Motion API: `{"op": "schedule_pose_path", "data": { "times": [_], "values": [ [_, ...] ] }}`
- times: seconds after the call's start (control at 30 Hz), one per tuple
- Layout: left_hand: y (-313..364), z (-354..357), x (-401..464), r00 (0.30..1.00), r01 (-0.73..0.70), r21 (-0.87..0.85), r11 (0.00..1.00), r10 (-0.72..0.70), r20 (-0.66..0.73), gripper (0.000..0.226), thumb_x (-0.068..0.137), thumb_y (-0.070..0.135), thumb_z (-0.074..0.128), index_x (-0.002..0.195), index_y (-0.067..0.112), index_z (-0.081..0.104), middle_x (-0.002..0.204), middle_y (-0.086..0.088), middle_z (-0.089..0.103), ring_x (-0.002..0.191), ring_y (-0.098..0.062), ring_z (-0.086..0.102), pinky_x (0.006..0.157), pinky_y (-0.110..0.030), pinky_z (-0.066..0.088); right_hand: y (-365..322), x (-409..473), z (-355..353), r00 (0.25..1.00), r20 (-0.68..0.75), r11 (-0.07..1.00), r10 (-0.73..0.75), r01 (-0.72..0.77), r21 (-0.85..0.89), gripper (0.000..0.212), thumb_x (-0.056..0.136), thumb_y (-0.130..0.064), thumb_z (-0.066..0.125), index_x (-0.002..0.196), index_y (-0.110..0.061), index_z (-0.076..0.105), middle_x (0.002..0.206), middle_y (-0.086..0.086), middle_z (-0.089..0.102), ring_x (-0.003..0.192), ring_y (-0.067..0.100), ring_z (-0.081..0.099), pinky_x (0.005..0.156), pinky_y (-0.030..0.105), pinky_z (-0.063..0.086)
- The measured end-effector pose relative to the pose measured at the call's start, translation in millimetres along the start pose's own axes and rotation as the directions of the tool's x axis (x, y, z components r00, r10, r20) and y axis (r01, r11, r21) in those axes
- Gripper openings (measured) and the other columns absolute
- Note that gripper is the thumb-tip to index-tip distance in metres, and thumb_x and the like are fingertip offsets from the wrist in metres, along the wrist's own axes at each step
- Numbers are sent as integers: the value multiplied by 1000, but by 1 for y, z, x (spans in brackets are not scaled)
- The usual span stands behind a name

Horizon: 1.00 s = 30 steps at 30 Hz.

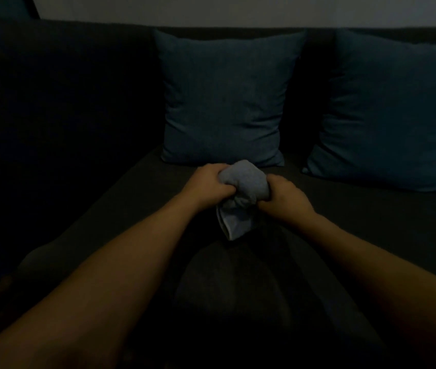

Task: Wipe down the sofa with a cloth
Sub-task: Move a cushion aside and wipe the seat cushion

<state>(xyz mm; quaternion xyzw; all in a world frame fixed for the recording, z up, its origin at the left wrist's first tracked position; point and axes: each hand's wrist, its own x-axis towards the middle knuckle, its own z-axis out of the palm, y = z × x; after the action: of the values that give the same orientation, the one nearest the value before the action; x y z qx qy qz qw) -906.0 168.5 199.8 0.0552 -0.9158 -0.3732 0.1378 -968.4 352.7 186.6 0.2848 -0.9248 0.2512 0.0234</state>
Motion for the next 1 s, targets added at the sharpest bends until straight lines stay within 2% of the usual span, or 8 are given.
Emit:
{"op": "schedule_pose_path", "data": {
  "times": [0.1, 0.27, 0.37, 0.53, 0.73, 0.83, 1.0],
  "values": [
    [35, -39, 20, 999, 27, -46, 999, -28, -17, 48, 68, 26, 65, 116, 25, 67, 104, 0, 72, 95, -16, 66, 82, -29, 54, -32, 15, -44, 998, -13, 996, 64, -63, 69, 51, 78, -35, 66, 125, -24, 50, 123, 3, 56, 105, 23, 58, 80, 33, 47],
    [130, -149, 60, 999, 34, -90, 995, -35, -8, 54, 75, 18, 69, 128, 21, 60, 121, -1, 67, 108, -16, 62, 89, -20, 46, -109, 57, -183, 999, -5, 999, 40, -40, -1, 53, 78, -34, 64, 128, -24, 49, 123, 5, 54, 105, 24, 57, 83, 39, 51],
    [184, -221, 76, 996, 85, -80, 993, -82, 41, 66, 74, 23, 70, 138, 20, 52, 131, -3, 61, 117, -18, 58, 100, -29, 45, -160, 77, -259, 998, 36, 999, 48, -47, -17, 57, 79, -31, 65, 131, -24, 46, 127, 5, 51, 108, 24, 56, 87, 40, 51],
    [239, -327, 75, 979, 201, -98, 975, -198, 38, 71, 76, 23, 69, 142, 28, 45, 133, -2, 59, 117, -19, 57, 101, -35, 46, -243, 104, -339, 989, 145, 1000, -18, 18, 5, 60, 81, -29, 65, 136, -22, 43, 132, 8, 49, 114, 25, 52, 90, 36, 45],
    [239, -423, 28, 946, 322, -125, 939, -325, -2, 62, 82, 22, 66, 140, 28, 45, 126, -1, 61, 111, -16, 58, 97, -35, 48, -342, 121, -350, 941, 304, 989, -150, 147, 34, 57, 83, -29, 65, 135, -20, 44, 131, 7, 49, 114, 23, 52, 87, 31, 43],
    [215, -456, -6, 921, 374, -135, 918, -384, -59, 55, 85, 19, 64, 138, 22, 48, 127, -4, 61, 113, -19, 57, 98, -33, 46, -394, 119, -326, 911, 364, 980, -197, 190, 53, 54, 83, -26, 65, 133, -17, 46, 130, 9, 49, 112, 25, 53, 89, 35, 46],
    [150, -510, -72, 876, 462, -141, 876, -475, -80, 66, 85, 24, 65, 145, 24, 39, 139, -4, 53, 125, -21, 51, 106, -37, 40, -477, 99, -272, 863, 433, 964, -259, 259, 59, 54, 81, -30, 66, 130, -19, 49, 126, 8, 51, 109, 27, 56, 87, 39, 49]
  ]
}}
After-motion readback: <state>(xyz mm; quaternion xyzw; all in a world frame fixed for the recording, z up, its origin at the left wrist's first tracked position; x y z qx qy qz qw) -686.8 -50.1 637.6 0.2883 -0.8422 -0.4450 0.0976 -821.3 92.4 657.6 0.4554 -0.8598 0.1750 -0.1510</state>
